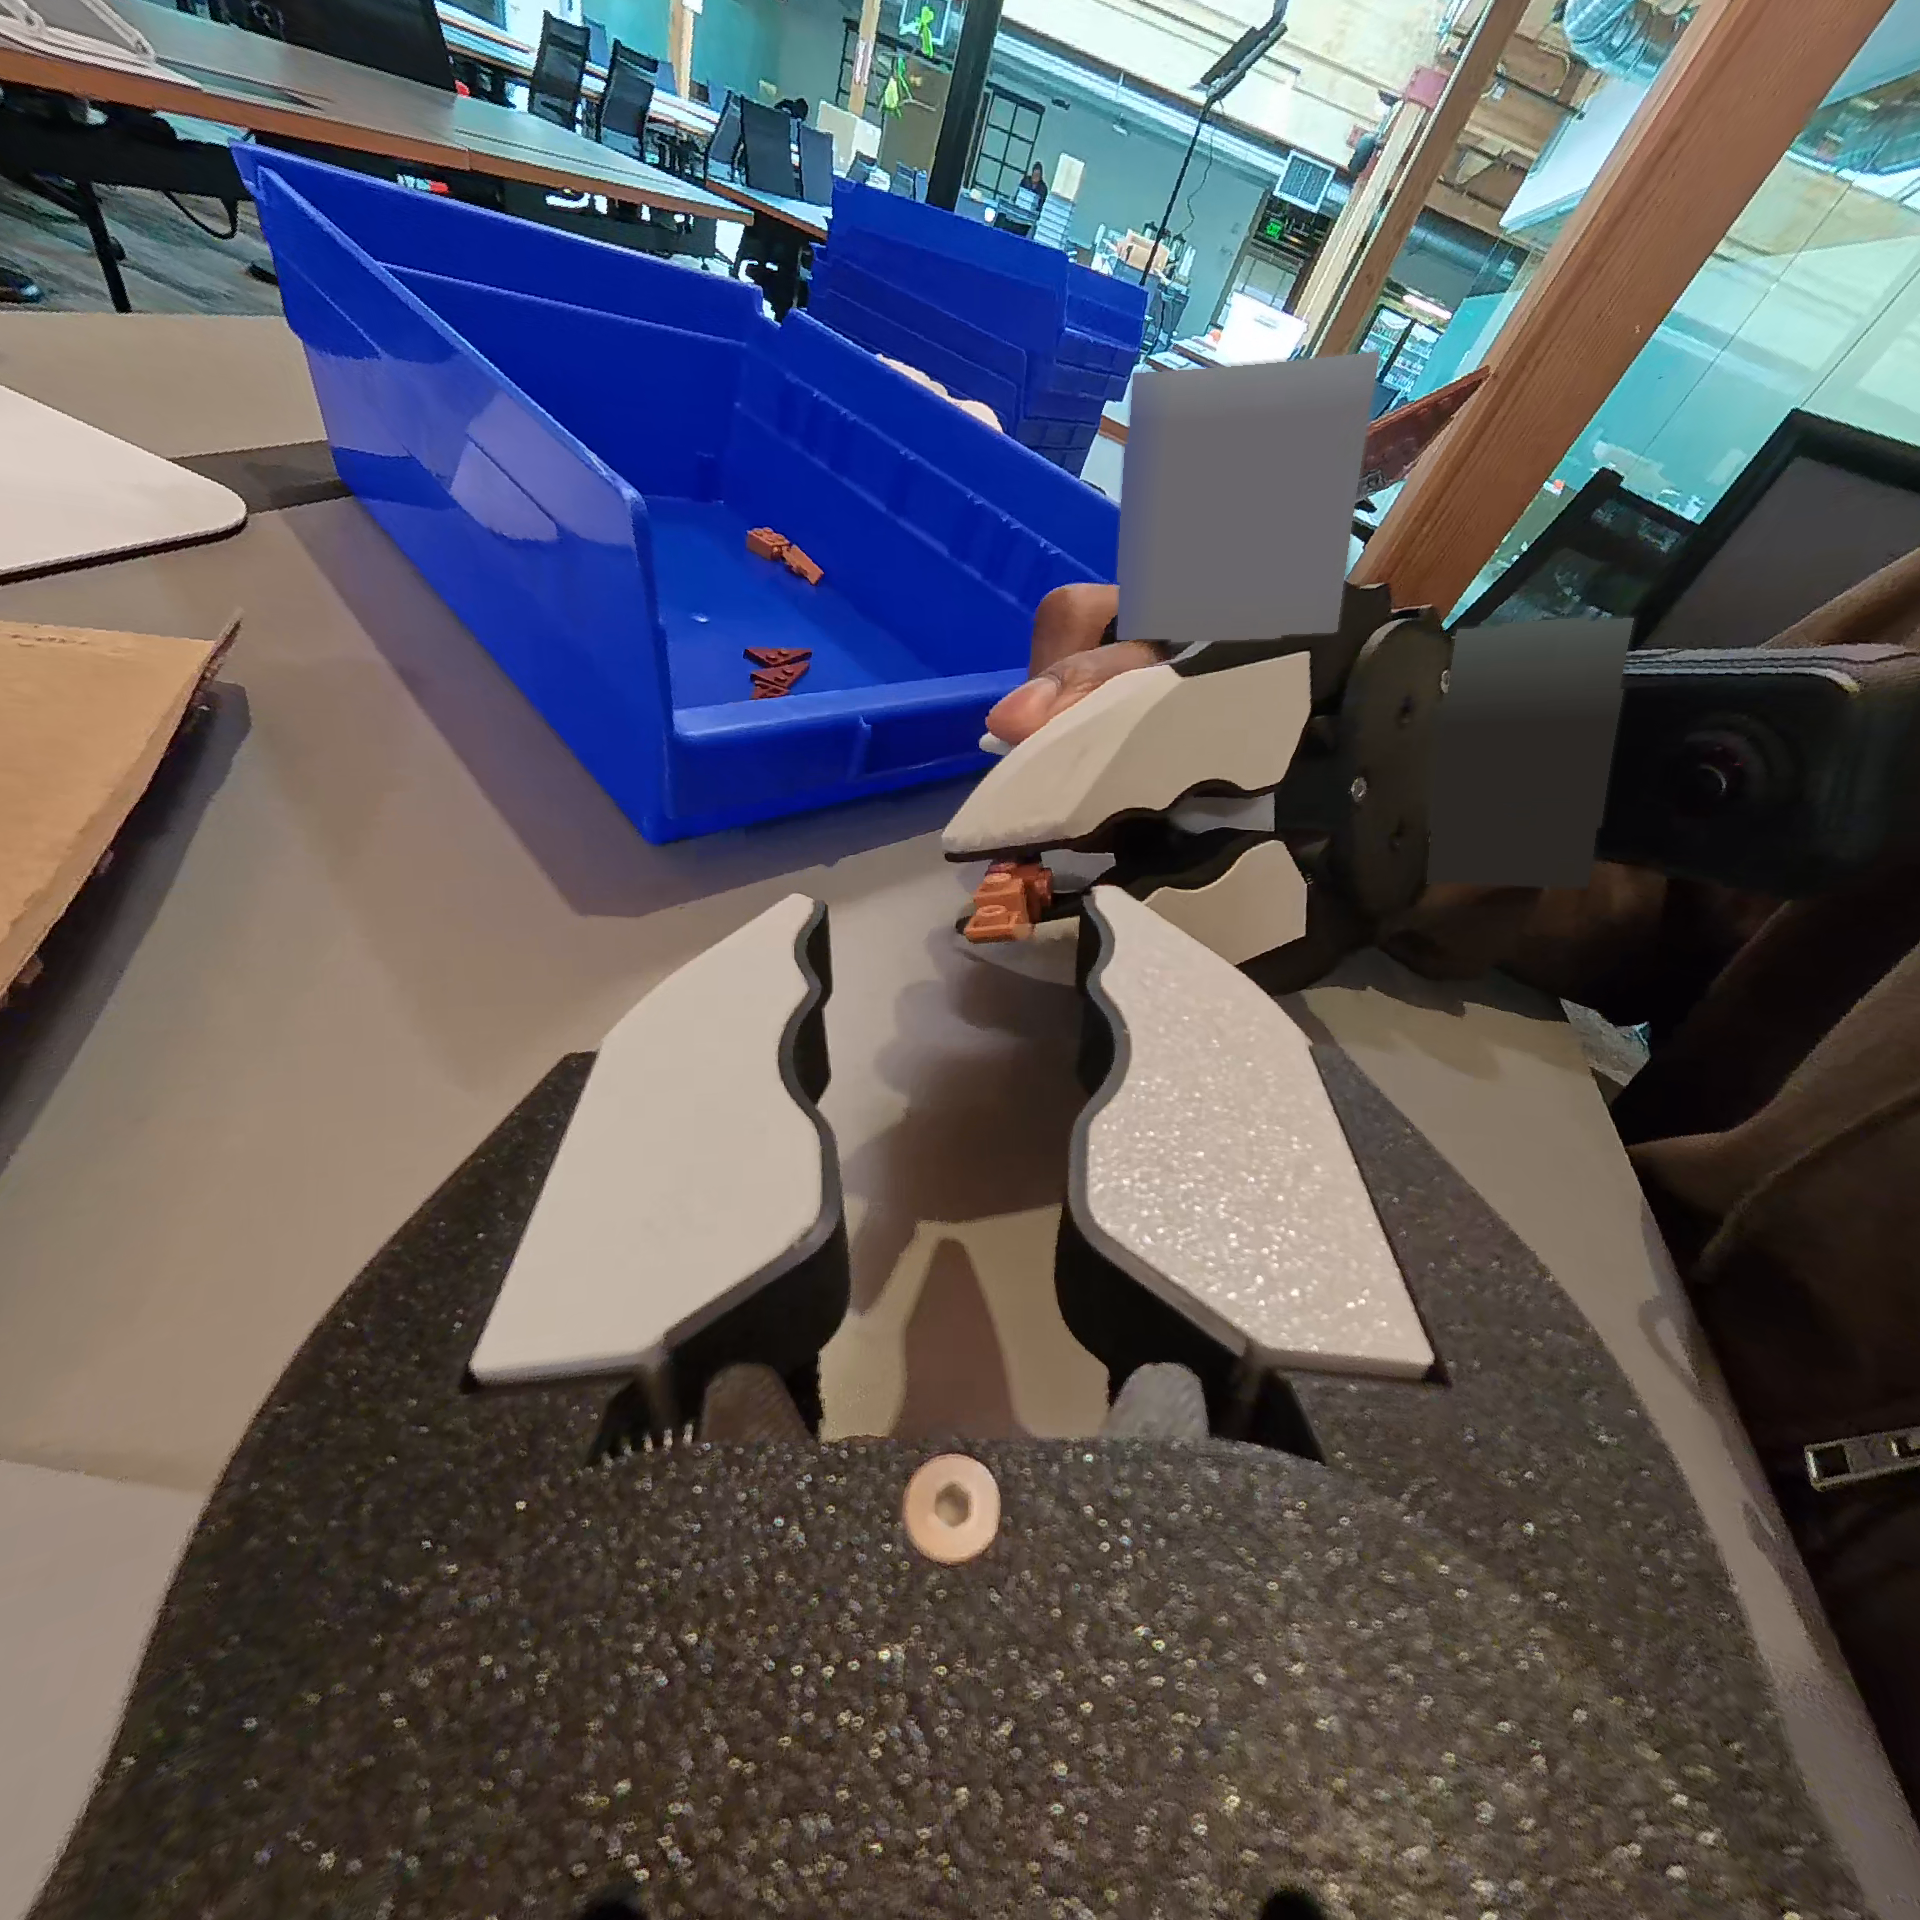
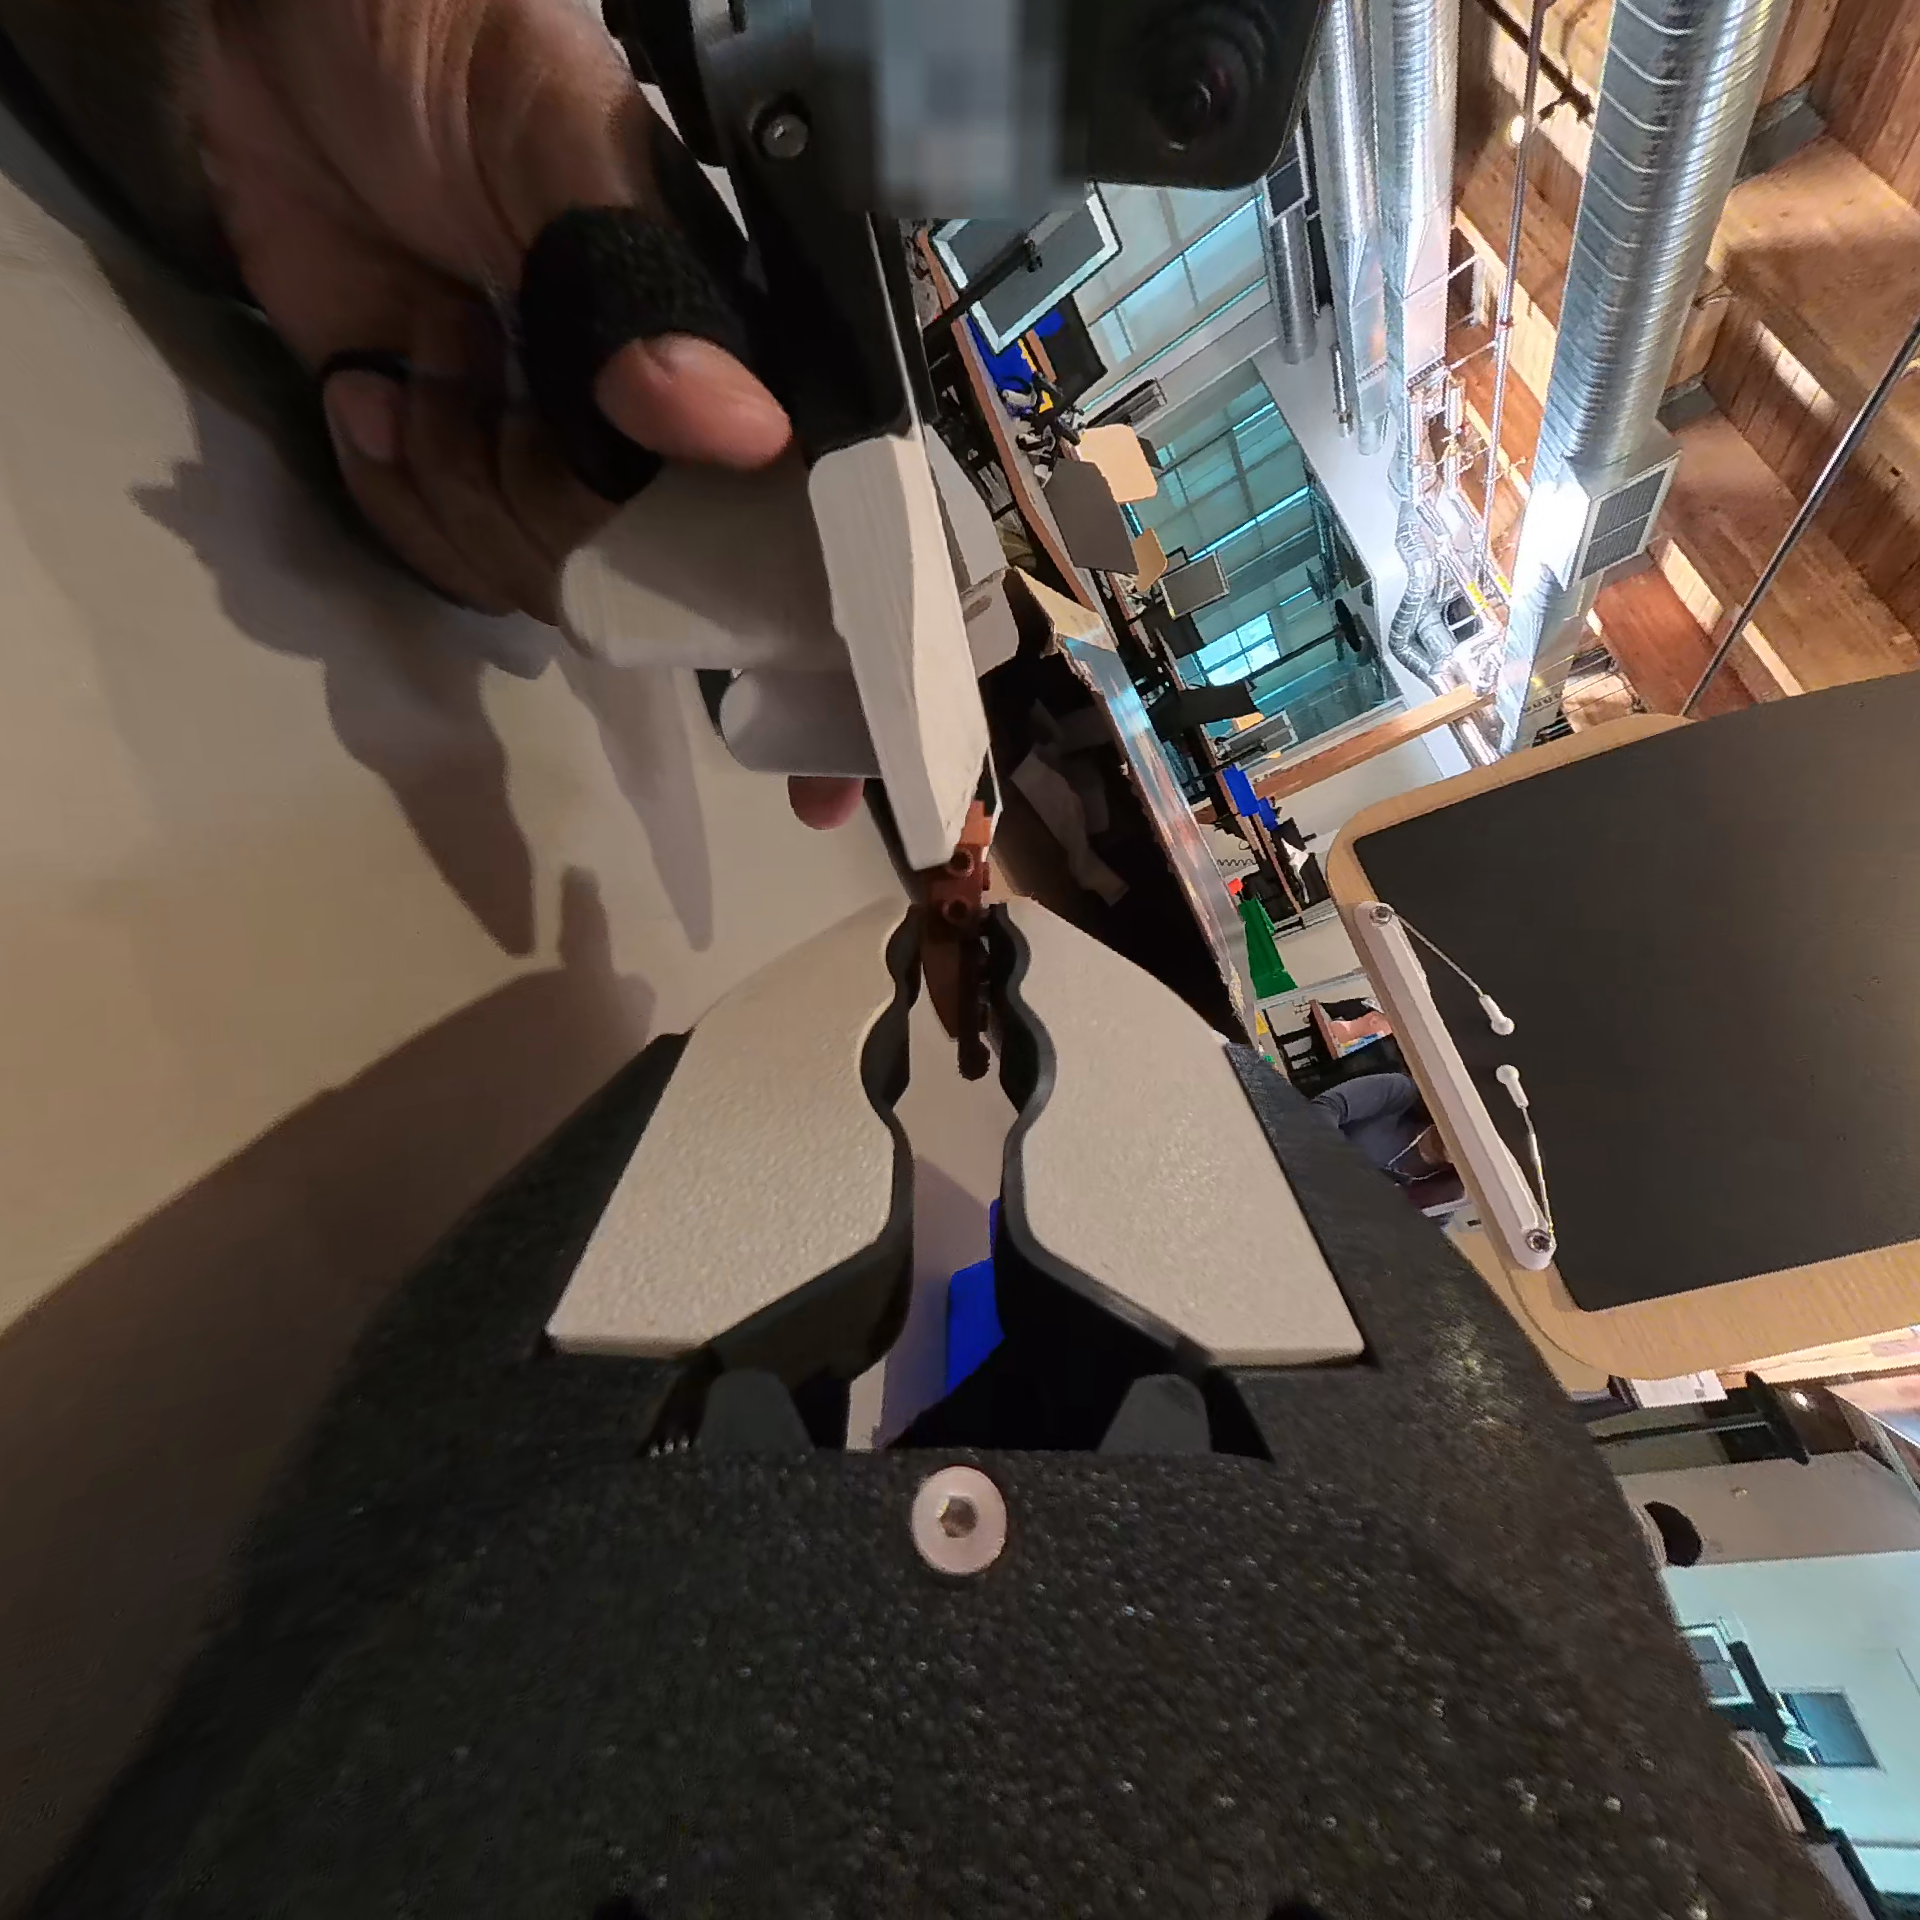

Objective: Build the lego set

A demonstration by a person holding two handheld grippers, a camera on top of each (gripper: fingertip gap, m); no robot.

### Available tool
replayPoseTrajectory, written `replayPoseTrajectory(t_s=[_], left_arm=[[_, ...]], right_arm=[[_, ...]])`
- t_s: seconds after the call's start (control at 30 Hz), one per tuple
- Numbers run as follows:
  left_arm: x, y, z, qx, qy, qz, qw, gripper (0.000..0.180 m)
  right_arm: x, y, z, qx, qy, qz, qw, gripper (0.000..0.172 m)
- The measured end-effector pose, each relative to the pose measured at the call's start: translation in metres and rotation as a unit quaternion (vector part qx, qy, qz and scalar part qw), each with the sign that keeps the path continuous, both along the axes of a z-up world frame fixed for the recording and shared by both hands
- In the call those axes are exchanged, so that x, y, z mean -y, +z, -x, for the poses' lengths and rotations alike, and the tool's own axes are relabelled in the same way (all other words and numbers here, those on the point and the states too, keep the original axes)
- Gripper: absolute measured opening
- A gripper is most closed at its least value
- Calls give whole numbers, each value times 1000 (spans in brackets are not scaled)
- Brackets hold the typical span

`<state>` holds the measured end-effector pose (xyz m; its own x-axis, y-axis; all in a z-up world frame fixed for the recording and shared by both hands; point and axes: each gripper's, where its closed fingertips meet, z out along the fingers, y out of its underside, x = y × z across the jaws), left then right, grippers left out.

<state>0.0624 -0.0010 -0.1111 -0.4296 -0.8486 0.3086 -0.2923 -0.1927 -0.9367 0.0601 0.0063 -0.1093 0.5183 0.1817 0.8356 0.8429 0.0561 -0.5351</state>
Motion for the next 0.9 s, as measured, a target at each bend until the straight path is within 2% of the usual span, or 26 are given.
replayPoseTrajectory(t_s=[0.23,0.37,0.5,0.9], left_arm=[[4,-1,0,-1,-6,-5,1000,41],[7,0,1,1,-12,-4,1000,32],[14,2,5,7,-31,0,999,16],[16,5,9,16,-44,13,999,11]], right_arm=[[1,2,3,6,2,-7,1000,12],[2,2,4,16,3,-12,1000,11],[2,2,5,22,5,-15,1000,12],[3,4,9,34,12,-30,999,14]])
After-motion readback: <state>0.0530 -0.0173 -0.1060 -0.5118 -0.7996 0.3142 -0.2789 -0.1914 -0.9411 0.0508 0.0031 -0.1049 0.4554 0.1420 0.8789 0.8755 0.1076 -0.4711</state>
